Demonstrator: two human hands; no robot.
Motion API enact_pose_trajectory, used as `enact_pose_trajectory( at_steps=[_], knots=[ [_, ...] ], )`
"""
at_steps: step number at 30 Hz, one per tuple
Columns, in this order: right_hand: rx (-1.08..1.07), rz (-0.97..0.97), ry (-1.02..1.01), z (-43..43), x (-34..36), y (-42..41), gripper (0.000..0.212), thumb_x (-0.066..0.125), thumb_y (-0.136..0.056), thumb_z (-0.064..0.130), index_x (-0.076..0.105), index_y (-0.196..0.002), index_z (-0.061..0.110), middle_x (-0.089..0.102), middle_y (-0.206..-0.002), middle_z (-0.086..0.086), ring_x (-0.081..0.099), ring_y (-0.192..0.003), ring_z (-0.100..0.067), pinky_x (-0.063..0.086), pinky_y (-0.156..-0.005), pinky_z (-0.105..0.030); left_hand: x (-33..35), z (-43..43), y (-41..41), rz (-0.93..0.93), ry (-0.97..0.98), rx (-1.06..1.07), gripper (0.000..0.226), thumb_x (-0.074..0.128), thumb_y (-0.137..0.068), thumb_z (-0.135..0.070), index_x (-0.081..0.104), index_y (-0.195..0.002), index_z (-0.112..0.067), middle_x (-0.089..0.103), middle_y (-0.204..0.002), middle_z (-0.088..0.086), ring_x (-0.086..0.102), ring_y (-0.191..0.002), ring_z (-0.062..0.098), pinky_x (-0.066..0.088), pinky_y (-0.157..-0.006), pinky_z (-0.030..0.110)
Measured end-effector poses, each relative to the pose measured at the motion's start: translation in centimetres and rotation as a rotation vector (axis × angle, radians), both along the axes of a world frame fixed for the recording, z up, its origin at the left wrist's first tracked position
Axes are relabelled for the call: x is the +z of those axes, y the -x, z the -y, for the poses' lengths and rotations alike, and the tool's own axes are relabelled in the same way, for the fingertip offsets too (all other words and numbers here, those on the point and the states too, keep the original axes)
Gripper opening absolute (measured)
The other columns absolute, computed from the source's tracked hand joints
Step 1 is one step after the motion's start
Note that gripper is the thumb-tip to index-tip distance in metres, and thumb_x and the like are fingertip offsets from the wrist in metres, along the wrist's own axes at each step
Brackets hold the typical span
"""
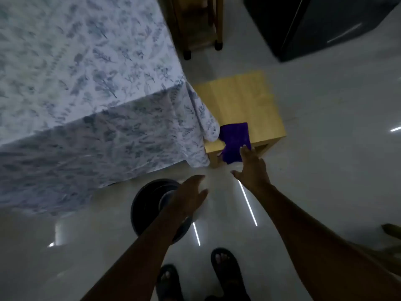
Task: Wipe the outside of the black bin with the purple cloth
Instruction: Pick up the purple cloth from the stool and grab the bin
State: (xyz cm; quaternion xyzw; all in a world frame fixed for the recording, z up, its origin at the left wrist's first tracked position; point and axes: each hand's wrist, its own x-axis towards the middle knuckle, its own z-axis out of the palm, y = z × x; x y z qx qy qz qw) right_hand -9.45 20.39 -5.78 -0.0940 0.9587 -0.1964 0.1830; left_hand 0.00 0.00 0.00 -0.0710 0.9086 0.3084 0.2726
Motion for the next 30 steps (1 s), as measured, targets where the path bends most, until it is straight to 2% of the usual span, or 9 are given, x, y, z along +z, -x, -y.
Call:
enact_pose_trajectory(
  at_steps=[3,6,8,11,14,19,25,28,30],
  knots=[
    [-0.003,-0.138,-0.037,1.0,-2.7,1.6,0.096,0.075,-0.073,0.043,0.027,-0.147,0.005,0.029,-0.154,-0.013,0.028,-0.14,-0.035,0.036,-0.104,-0.054,-3.3,0.5,0.5,-0.031,-0.008,0.037,0.056,0.054,-0.094,-0.032,0.037,-0.145,-0.013,0.041,-0.149,0.006,0.04,-0.136,0.019,0.03,-0.113,0.03],
    [-0.046,-0.215,-0.094,1.9,-4.7,2.6,0.095,0.066,-0.077,0.054,0.022,-0.149,0.01,0.021,-0.158,-0.008,0.02,-0.142,-0.037,0.028,-0.106,-0.058,-6.6,0.9,1.0,-0.055,0.002,0.033,0.057,0.054,-0.094,-0.033,0.038,-0.144,-0.014,0.042,-0.148,0.006,0.041,-0.135,0.018,0.03,-0.112,0.029],
    [-0.081,-0.271,-0.045,2.4,-6.1,2.9,0.093,0.062,-0.079,0.056,0.02,-0.15,0.012,0.019,-0.158,-0.007,0.015,-0.143,-0.038,0.027,-0.104,-0.061,-8.7,1.3,1.1,-0.088,0.021,0.016,0.057,0.053,-0.094,-0.034,0.038,-0.144,-0.013,0.041,-0.149,0.006,0.04,-0.136,0.019,0.03,-0.112,0.029],
    [-0.167,-0.33,0.075,3.3,-7.5,3.1,0.084,0.067,-0.079,0.044,0.029,-0.146,0.009,0.027,-0.154,-0.01,0.017,-0.142,-0.041,0.031,-0.106,-0.058,-11.6,1.9,0.8,-0.101,0.029,-0.002,0.056,0.052,-0.094,-0.035,0.038,-0.144,-0.013,0.041,-0.149,0.006,0.039,-0.136,0.019,0.03,-0.113,0.03],
    [-0.204,-0.442,0.049,4.0,-7.9,3.0,0.069,0.069,-0.076,0.024,0.041,-0.136,0.005,0.039,-0.145,-0.014,0.032,-0.131,-0.041,0.042,-0.097,-0.052,-13.3,2.4,-0.1,-0.11,0.028,-0.016,0.055,0.051,-0.095,-0.034,0.038,-0.144,-0.012,0.04,-0.15,0.006,0.038,-0.137,0.018,0.029,-0.114,0.03],
    [-0.243,-0.536,0.135,4.7,-7.3,1.1,0.053,0.063,-0.076,0.019,0.047,-0.125,0.006,0.051,-0.131,-0.013,0.045,-0.109,-0.037,0.047,-0.081,-0.046,-14.0,3.3,-1.4,-0.179,0.029,-0.007,0.054,0.051,-0.096,-0.031,0.037,-0.144,-0.01,0.039,-0.15,0.007,0.038,-0.137,0.018,0.026,-0.114,0.027],
    [-0.345,-0.466,0.455,7.8,-9.6,-6.3,0.057,0.064,-0.077,0.014,0.043,-0.13,0.012,0.047,-0.135,-0.011,0.038,-0.125,-0.03,0.048,-0.092,-0.048,-14.5,5.0,-3.6,-0.234,0.013,0.046,0.053,0.052,-0.095,-0.031,0.039,-0.143,-0.014,0.04,-0.149,0.004,0.04,-0.135,0.017,0.027,-0.111,0.024],
    [-0.417,-0.379,0.615,9.7,-11.3,-10.6,0.057,0.065,-0.076,0.01,0.045,-0.129,0.013,0.049,-0.132,-0.008,0.041,-0.123,-0.027,0.048,-0.093,-0.043,-15.3,5.7,-6.0,-0.237,0.011,0.063,0.05,0.053,-0.095,-0.028,0.041,-0.142,-0.013,0.045,-0.145,0.004,0.049,-0.126,0.019,0.033,-0.104,0.023],
    [-0.476,-0.305,0.699,10.6,-12.6,-13.1,0.055,0.064,-0.075,0.008,0.047,-0.127,0.013,0.052,-0.128,-0.008,0.047,-0.12,-0.028,0.051,-0.091,-0.044,-15.9,6.2,-8.1,-0.24,0.04,0.044,0.048,0.052,-0.095,-0.024,0.044,-0.14,-0.011,0.048,-0.142,0.006,0.049,-0.125,0.021,0.034,-0.104,0.025]
  ],
)
